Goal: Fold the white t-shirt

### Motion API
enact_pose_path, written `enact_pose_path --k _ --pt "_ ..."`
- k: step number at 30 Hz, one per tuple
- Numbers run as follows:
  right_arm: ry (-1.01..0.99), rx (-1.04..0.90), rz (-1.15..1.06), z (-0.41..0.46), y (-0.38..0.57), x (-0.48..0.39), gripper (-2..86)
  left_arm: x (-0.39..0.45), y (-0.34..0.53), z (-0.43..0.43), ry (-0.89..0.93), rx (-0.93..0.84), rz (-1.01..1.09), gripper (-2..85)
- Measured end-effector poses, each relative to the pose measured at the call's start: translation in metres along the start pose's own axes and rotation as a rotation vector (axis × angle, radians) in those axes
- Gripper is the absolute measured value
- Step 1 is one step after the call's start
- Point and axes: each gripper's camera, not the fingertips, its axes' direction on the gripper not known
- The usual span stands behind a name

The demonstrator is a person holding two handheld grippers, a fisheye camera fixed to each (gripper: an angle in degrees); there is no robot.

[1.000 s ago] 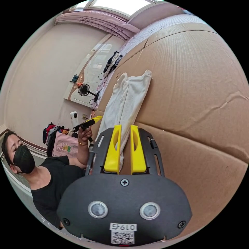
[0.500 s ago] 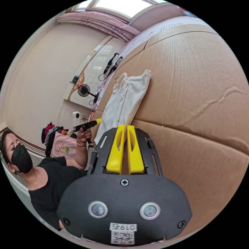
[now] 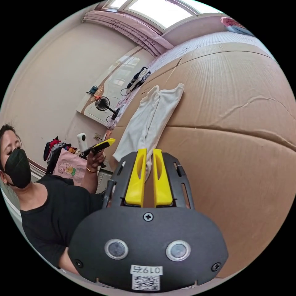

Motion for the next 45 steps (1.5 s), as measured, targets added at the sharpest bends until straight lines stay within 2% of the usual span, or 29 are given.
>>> enact_pose_path --k 5,9,17,39,45 --pt "-0.086 0.085 -0.001 -0.011 0.05 0.003 2.6 0.101 0.018 -0.01 -0.099 0.01 0.296 1.1" --pt "-0.08 0.047 -0.045 0.0 0.077 -0.003 4.1 0.193 0.029 0.0 -0.185 0.006 0.573 1.0" --pt "0.001 0.001 -0.156 0.032 0.133 -0.003 5.5 0.303 0.035 0.027 -0.307 -0.012 0.844 1.7" --pt "0.055 -0.064 -0.215 0.089 0.176 0.044 4.9 0.395 0.016 0.009 -0.319 -0.055 0.889 1.8" --pt "0.042 -0.049 -0.209 0.095 0.184 0.058 1.0 0.401 0.009 0.001 -0.313 -0.051 0.878 1.6"
